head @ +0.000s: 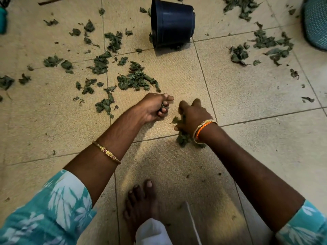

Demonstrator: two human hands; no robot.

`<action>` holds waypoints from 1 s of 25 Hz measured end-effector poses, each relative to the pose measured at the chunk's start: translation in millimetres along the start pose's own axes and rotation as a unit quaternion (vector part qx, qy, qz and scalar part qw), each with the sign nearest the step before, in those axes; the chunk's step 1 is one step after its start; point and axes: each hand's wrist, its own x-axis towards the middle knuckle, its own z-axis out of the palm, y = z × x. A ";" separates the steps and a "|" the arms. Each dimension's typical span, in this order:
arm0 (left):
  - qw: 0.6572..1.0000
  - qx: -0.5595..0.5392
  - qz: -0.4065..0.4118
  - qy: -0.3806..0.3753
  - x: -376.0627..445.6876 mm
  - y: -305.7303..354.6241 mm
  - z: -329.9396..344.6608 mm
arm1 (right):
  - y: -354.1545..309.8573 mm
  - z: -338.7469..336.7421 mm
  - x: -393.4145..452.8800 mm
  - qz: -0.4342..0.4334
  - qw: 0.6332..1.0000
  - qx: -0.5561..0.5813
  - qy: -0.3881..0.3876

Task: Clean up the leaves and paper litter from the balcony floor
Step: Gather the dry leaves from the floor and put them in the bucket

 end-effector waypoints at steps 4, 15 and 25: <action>1.000 0.002 -0.007 0.021 0.9 -2.4 -4.9 | 6.2 -13.7 18.5 -0.043 0.993 0.093 0.060; 0.993 -0.104 -0.026 -0.042 -3.1 9.0 10.0 | -3.0 -41.4 22.4 -0.199 0.949 0.183 0.162; 0.989 -0.147 -0.027 0.003 3.5 6.7 -1.5 | 18.6 -48.9 12.6 -0.186 0.955 0.212 0.095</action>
